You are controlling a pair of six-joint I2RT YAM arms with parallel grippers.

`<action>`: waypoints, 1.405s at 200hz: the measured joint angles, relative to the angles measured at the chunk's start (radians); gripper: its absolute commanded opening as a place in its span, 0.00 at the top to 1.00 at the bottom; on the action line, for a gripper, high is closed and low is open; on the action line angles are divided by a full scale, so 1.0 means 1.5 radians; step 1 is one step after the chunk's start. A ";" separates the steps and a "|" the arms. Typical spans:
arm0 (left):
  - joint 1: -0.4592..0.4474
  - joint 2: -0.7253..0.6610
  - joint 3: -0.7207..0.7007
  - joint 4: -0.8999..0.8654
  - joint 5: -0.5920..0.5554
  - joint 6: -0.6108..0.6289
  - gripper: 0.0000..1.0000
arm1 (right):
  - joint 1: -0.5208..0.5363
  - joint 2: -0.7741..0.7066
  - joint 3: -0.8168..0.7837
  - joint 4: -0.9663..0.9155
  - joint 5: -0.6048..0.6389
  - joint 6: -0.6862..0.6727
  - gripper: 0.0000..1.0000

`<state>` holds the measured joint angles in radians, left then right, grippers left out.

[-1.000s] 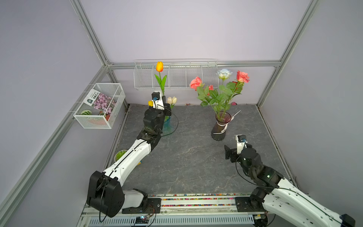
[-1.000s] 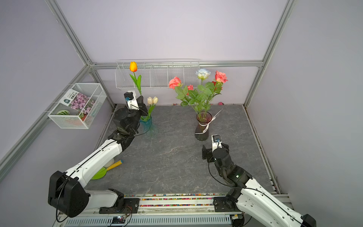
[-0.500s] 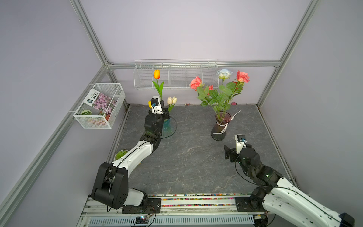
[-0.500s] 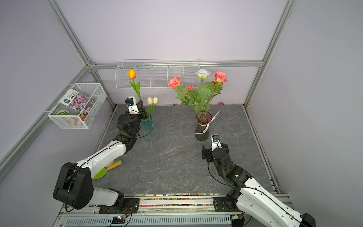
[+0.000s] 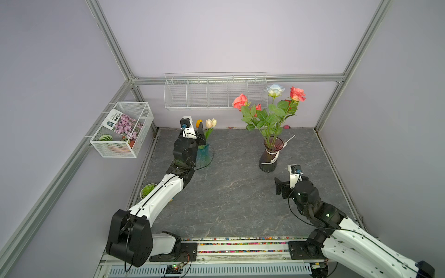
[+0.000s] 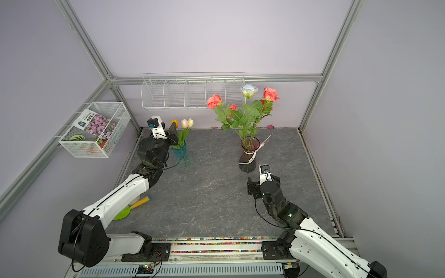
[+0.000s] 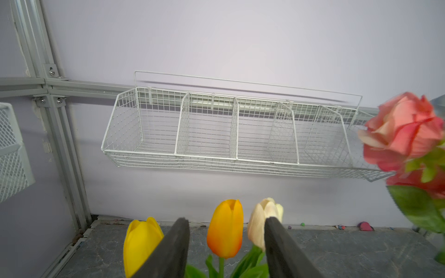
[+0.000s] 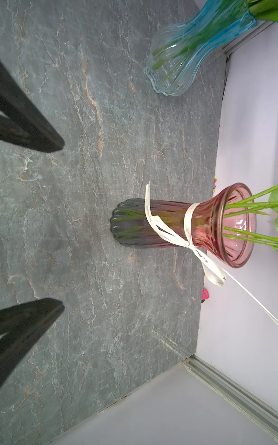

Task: Arrange the flowers in different vases according to their variety
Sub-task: Insert the flower into the vase, then reset both arms

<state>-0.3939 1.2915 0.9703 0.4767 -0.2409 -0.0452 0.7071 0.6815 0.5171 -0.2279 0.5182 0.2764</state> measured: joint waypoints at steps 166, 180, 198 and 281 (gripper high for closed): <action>0.001 -0.554 -0.220 -0.319 0.084 -0.226 0.00 | -0.001 -0.043 0.061 -0.067 0.029 0.000 0.01; 0.001 -0.579 -0.283 -0.321 0.055 -0.231 0.00 | -0.008 -0.042 0.052 -0.061 0.053 -0.008 0.01; 0.001 -0.600 -0.360 -0.316 0.012 -0.236 0.00 | -0.049 -0.032 0.034 -0.047 0.068 -0.018 0.01; 0.237 -0.411 -0.466 -0.194 0.055 -0.221 0.00 | -0.315 0.020 -0.139 0.206 -0.057 -0.048 0.01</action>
<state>-0.0391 0.6750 0.2707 0.1852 -0.1581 -0.3763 0.2344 0.7116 0.3084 0.0811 0.4320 0.2039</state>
